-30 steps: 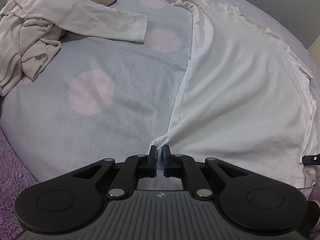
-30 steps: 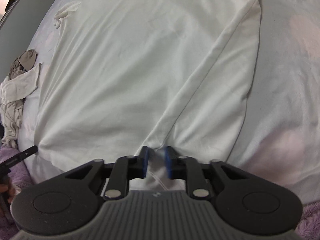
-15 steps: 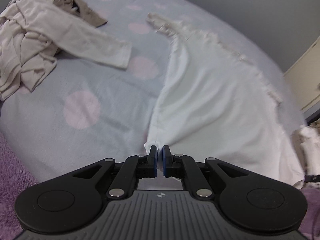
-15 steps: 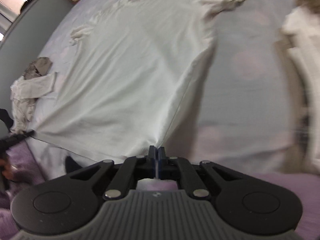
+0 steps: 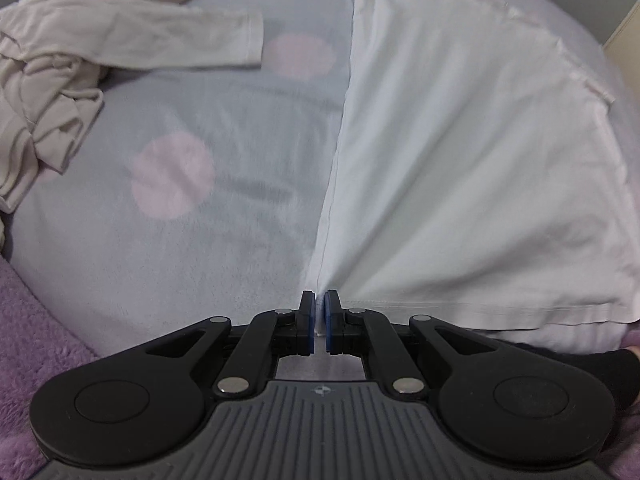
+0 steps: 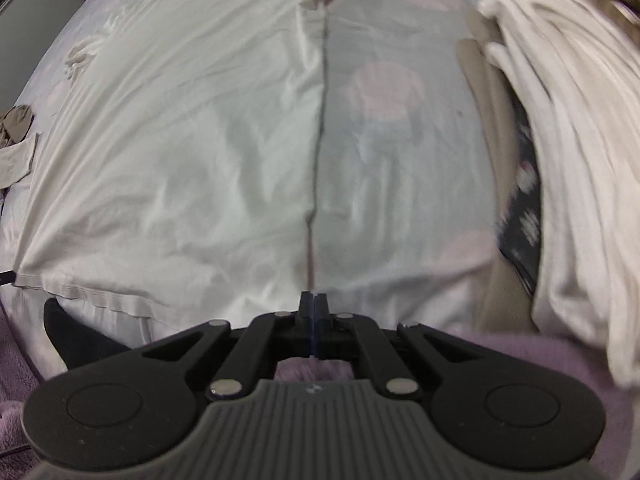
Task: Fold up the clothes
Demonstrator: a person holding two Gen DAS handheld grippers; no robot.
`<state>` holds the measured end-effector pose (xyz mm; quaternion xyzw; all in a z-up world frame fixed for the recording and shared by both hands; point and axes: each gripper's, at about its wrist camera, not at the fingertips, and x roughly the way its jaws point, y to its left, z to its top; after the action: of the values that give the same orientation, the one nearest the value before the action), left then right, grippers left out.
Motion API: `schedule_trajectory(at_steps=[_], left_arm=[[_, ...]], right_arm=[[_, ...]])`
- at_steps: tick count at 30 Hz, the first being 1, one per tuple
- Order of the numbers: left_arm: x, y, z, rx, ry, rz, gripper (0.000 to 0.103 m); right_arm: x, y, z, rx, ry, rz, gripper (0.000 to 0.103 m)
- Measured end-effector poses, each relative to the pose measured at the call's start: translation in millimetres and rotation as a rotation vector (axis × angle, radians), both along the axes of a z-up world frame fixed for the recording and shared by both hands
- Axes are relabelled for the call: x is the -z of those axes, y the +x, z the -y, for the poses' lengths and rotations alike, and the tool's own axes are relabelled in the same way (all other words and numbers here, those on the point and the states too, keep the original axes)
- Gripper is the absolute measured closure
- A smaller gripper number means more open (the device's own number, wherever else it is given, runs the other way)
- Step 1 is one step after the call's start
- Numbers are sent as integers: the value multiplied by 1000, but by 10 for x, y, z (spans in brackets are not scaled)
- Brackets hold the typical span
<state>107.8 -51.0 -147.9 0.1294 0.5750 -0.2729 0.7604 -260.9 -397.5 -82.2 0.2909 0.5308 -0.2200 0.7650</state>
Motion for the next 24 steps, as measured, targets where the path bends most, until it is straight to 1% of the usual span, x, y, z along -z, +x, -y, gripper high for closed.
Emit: schedule_trajectory(at_steps=[2,3,4,5,8,10,11,12,13,15,20,24], left_arm=[[50,40,-1,-10,0,-25,99],[46,55,-4,-9,-1,-33,98],[24,66,-12,-6,-7,-36,98],[-5,77,-25,-4,-14,-41,97],[-148,139,-93,-5,-77,-54,86],[-269,219,-116,-20,-125,-46,82],[-332,267,-118,-31,-149,-37,79],[-386,326,-103,-40,-169,-23,76],[-428,393,-74,-45,-182,-5,75],[-469,524,90,-53,-189,28,75],[-413,941,444,-69,-227,69,74],[-331,1231,851,-33,-270,96,74]], right_arm=[[-22,86,34,-6,-10,10,103],[-36,119,84,-1,-15,20,101],[-51,151,135,5,-20,28,98],[-64,183,198,14,-28,31,97],[-99,309,392,27,-50,43,97],[-111,385,526,33,-64,48,94],[-119,433,594,39,-71,55,92],[-127,482,662,45,-78,62,87],[-135,530,730,51,-84,69,82],[-115,618,844,69,-94,85,79],[14,795,1040,113,-94,112,79],[129,871,1153,142,-95,143,79]])
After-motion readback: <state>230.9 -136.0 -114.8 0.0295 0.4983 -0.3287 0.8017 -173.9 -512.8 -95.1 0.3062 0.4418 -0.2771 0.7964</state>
